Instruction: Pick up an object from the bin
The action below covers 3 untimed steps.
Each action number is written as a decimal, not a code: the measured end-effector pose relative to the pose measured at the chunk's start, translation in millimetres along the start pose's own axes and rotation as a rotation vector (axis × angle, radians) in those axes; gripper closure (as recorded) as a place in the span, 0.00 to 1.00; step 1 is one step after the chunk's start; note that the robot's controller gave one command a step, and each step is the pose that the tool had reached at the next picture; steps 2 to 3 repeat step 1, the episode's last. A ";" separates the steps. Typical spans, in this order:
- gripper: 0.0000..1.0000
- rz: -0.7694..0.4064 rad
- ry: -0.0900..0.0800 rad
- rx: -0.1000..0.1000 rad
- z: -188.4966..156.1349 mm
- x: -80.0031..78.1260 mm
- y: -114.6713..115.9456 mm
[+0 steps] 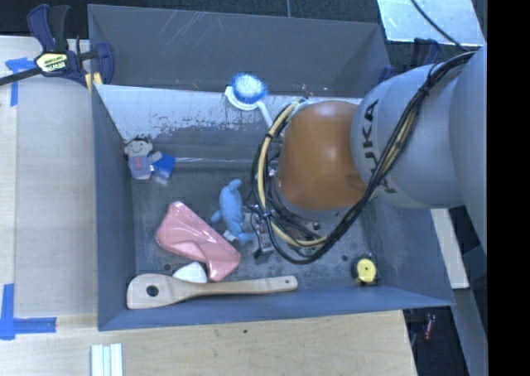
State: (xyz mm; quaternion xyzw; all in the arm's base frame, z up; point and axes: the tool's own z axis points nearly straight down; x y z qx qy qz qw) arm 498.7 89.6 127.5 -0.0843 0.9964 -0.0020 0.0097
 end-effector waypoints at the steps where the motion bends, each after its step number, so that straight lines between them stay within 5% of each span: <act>1: 1.00 -0.001 0.001 0.000 -22.5 -0.1 -0.1; 3: 1.00 -0.001 0.001 0.000 -22.5 -0.1 -0.1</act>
Offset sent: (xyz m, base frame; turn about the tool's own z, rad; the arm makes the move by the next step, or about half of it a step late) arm -0.0007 -0.0002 0.0603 -0.0006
